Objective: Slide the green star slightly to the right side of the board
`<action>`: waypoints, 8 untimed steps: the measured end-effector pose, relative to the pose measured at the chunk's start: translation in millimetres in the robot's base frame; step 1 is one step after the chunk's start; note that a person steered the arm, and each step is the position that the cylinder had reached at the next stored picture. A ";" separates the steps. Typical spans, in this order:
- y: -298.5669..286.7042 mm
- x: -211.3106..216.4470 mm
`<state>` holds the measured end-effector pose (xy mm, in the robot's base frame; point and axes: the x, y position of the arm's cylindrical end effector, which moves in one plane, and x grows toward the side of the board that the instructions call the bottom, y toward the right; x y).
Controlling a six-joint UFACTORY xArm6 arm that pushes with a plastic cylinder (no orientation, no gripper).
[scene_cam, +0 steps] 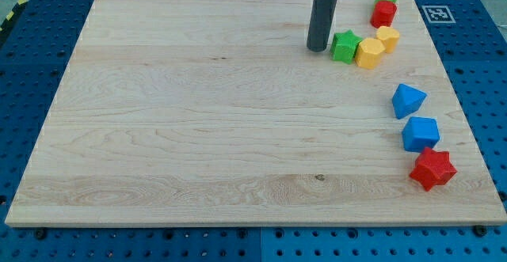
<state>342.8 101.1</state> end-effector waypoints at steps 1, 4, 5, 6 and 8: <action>-6.2 0.7; -13.8 -52.7; 0.8 -16.0; 7.4 -4.9; 22.2 -23.1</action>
<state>319.7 123.3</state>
